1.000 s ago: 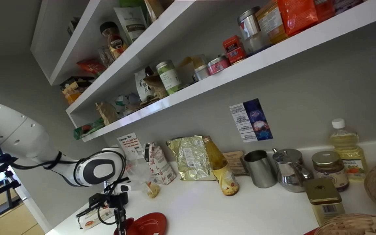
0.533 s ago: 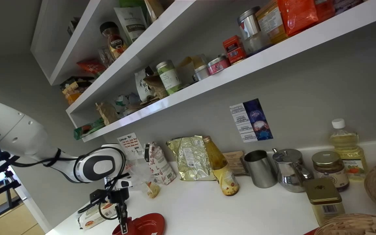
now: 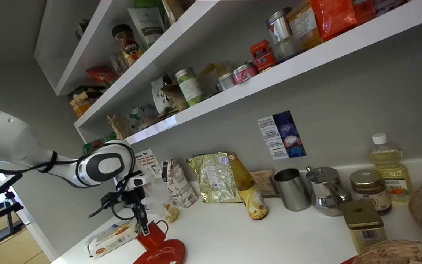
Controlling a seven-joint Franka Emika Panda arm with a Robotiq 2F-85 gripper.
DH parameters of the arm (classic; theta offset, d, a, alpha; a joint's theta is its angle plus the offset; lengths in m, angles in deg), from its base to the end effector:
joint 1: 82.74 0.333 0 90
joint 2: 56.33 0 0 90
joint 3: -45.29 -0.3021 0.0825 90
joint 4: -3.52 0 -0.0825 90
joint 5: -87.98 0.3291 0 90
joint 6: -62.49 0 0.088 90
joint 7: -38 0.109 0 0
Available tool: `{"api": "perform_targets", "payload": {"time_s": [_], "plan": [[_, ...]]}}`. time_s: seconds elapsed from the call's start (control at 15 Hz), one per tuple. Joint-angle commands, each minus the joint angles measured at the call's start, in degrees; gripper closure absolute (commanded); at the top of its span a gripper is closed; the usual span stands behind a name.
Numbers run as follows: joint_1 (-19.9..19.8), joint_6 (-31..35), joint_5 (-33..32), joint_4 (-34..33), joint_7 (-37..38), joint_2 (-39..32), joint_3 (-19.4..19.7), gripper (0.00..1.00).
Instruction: Remove the cup from the red plate
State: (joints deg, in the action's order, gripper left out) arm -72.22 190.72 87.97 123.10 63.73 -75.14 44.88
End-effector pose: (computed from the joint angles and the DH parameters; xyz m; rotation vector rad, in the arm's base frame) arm 0.5136 0.0991 0.2783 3.0513 -0.3964 -0.2607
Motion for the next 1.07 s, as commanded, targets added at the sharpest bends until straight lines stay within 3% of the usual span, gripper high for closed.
{"api": "perform_targets", "payload": {"time_s": [0.0, 0.6, 1.0], "plan": [[0.81, -1.19, -2.62, -3.04, 0.25, 1.68, -0.88, 0.98], [4.66, -1.63, -5.02, -12.93, -0.79, -1.42, -5.67, 0.98], [6.13, -2.64, -4.33, -18.09, -9.72, -8.03, -8.89, 0.98]]}}
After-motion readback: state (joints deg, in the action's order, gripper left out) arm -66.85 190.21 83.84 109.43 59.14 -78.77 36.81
